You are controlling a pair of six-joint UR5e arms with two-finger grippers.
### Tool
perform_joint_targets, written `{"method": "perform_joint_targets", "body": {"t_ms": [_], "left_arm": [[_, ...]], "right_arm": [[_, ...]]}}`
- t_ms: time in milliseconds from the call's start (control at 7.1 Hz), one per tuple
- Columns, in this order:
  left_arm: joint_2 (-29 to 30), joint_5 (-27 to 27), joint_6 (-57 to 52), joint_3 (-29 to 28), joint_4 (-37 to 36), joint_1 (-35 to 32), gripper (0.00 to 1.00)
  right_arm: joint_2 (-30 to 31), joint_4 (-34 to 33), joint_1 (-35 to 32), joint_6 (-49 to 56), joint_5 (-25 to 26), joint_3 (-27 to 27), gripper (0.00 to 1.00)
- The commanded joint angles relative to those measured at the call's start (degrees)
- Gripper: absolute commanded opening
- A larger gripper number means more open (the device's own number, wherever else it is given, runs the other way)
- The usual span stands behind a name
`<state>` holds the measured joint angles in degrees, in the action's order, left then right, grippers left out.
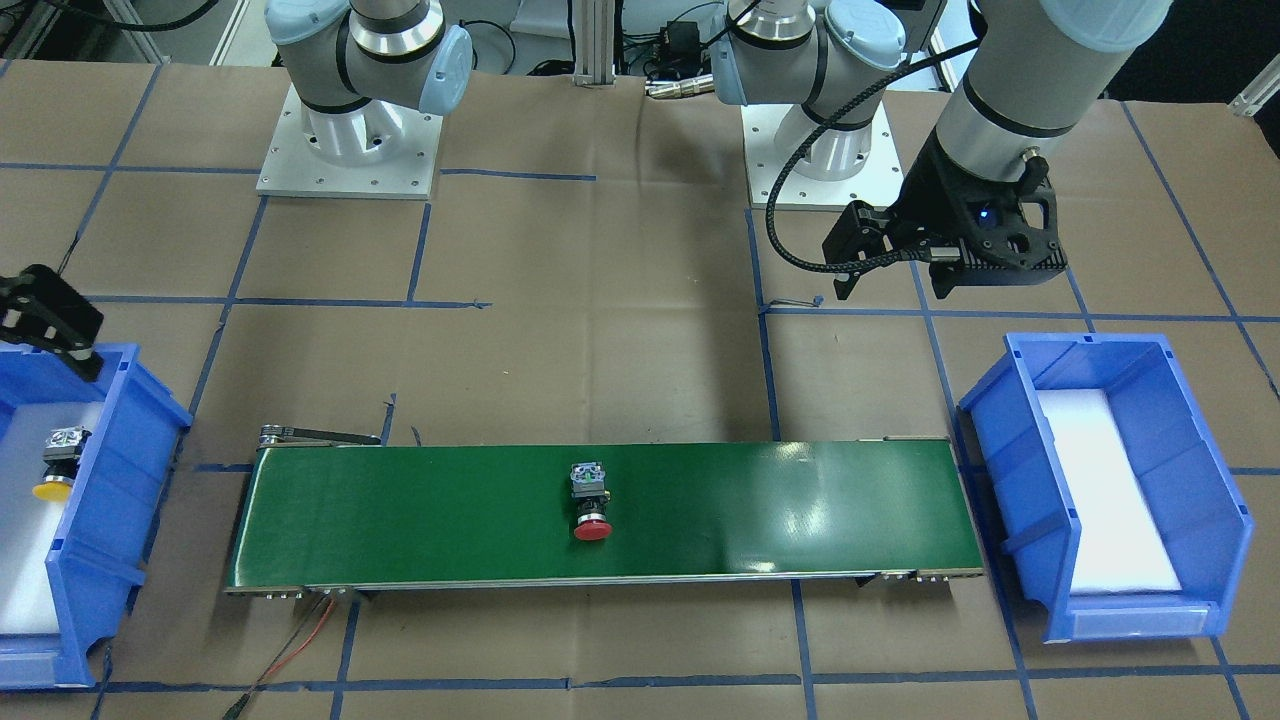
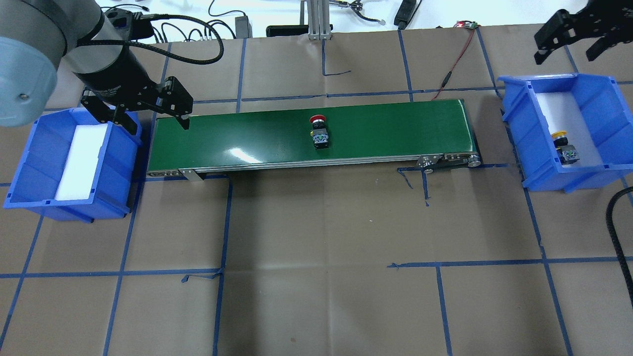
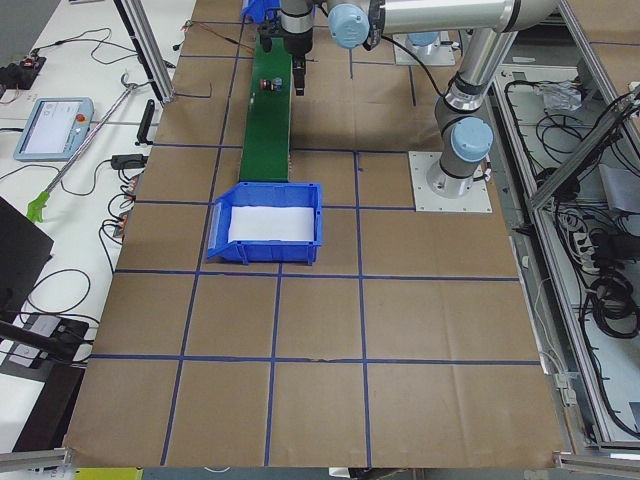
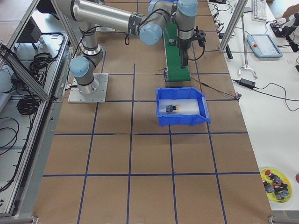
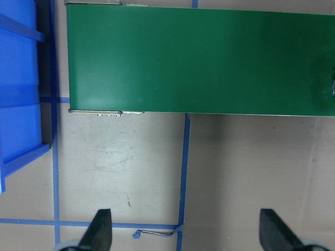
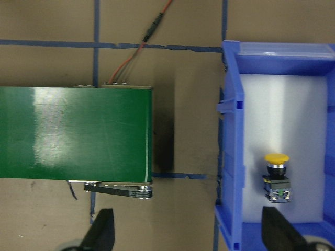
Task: Transport two buttons from left to right
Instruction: 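Move the right gripper back over the conveyor toward the red button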
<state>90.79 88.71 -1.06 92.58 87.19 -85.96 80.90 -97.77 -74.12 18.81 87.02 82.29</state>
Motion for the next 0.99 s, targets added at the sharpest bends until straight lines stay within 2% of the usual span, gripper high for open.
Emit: {"method": "perform_joint_targets", "body": {"t_ms": [0, 282, 563, 845], "left_arm": [[0.00, -0.03, 0.00, -0.21, 0.00, 0.00, 1.00], [0.09, -0.12, 0.00, -0.47, 0.00, 0.00, 1.00], [0.09, -0.12, 0.00, -0.47, 0.09, 0.00, 1.00], [0.17, -0.21, 0.00, -0.73, 0.09, 0.00, 1.00]], "right_arm": [[0.67, -1.62, -7.67, -6.82, 0.86, 0.59, 1.00], [0.40, -6.95, -11.90, -12.71, 8.92, 3.21, 1.00], [0.58, -7.26, -12.62, -19.91, 8.60, 4.19, 0.99], [0.93, -5.95, -13.06, -20.83, 8.25, 6.99, 0.99]]}}
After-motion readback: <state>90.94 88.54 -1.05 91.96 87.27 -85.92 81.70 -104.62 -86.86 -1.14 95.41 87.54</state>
